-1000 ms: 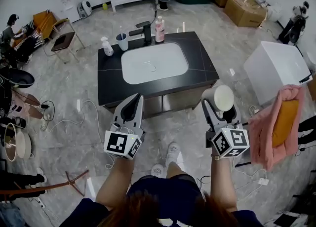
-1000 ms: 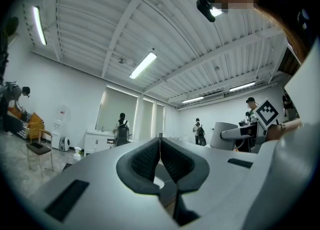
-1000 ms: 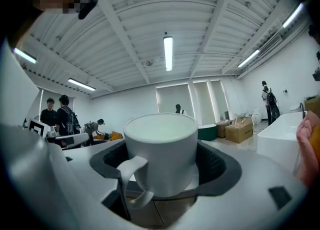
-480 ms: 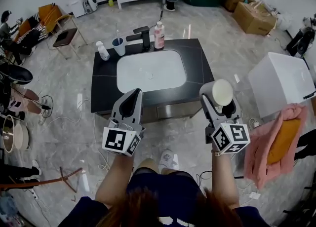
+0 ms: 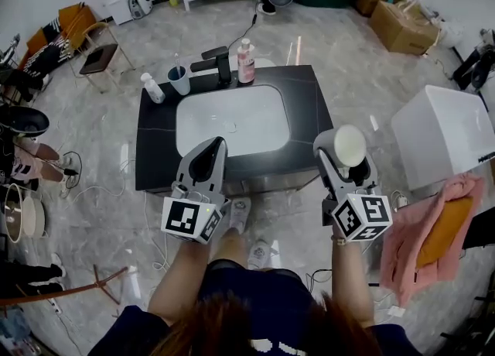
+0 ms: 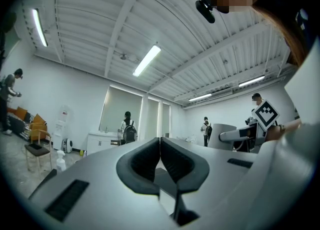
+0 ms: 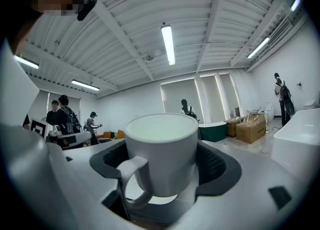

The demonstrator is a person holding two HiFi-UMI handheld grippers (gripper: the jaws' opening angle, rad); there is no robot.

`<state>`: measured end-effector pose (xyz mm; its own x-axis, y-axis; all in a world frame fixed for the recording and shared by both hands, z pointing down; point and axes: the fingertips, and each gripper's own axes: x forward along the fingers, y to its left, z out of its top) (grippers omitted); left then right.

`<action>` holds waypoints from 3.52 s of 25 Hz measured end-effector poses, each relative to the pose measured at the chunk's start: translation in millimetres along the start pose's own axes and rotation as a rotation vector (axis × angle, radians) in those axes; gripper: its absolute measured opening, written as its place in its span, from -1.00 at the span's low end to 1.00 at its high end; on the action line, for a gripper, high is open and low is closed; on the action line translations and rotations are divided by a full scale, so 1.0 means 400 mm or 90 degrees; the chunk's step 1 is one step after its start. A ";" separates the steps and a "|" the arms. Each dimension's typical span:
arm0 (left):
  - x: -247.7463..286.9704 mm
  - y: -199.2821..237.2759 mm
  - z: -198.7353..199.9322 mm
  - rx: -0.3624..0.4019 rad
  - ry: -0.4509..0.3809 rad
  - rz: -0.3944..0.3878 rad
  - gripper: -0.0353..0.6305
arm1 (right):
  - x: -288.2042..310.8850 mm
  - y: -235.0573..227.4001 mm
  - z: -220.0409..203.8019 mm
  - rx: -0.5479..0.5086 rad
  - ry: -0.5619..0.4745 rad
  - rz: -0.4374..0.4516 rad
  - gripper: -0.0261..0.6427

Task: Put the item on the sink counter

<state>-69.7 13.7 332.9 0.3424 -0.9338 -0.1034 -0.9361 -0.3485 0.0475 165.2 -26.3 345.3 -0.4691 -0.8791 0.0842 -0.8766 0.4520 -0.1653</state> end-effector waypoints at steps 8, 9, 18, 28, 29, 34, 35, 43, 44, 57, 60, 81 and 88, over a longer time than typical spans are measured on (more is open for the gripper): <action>0.318 0.127 -0.034 -0.012 -0.007 -0.060 -0.82 | 0.255 -0.107 0.076 0.002 -0.032 -0.047 0.34; 0.363 0.147 -0.031 -0.012 -0.009 -0.070 -0.82 | 0.296 -0.117 0.090 -0.002 -0.036 -0.054 0.35; 0.747 0.347 -0.048 -0.018 0.015 -0.133 -0.82 | 0.629 -0.240 0.143 0.015 -0.038 -0.127 0.34; 0.981 0.391 -0.162 -0.053 0.052 -0.160 -0.82 | 0.824 -0.381 0.077 0.027 0.010 -0.154 0.34; 0.994 0.394 -0.174 -0.055 0.055 -0.159 -0.82 | 0.839 -0.390 0.067 0.028 0.014 -0.153 0.34; 1.050 0.403 -0.235 -0.064 0.078 -0.147 -0.82 | 0.903 -0.420 0.014 0.034 0.042 -0.138 0.34; 1.059 0.402 -0.247 -0.066 0.083 -0.146 -0.82 | 0.915 -0.423 -0.001 0.034 0.050 -0.133 0.34; 1.122 0.397 -0.346 -0.075 0.120 -0.137 -0.82 | 0.997 -0.449 -0.155 0.009 0.130 -0.106 0.34; 1.127 0.398 -0.361 -0.076 0.126 -0.136 -0.82 | 1.005 -0.452 -0.177 0.006 0.139 -0.104 0.34; 1.154 0.389 -0.479 -0.104 0.177 -0.146 -0.82 | 1.086 -0.478 -0.437 -0.044 0.249 -0.082 0.35; 1.150 0.400 -0.493 -0.095 0.188 -0.150 -0.82 | 1.102 -0.478 -0.484 -0.056 0.264 -0.080 0.34; 1.118 0.393 -0.504 -0.077 0.209 -0.149 -0.82 | 1.108 -0.506 -0.519 -0.004 0.262 -0.097 0.46; 1.100 0.395 -0.445 -0.074 0.178 -0.139 -0.82 | 1.098 -0.475 -0.411 -0.013 0.226 -0.074 0.43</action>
<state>-52.6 -466.4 471.5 0.5568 -0.8168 0.1513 -0.8287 -0.5338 0.1681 108.1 -473.4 575.3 -0.3713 -0.8188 0.4377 -0.9264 0.3584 -0.1154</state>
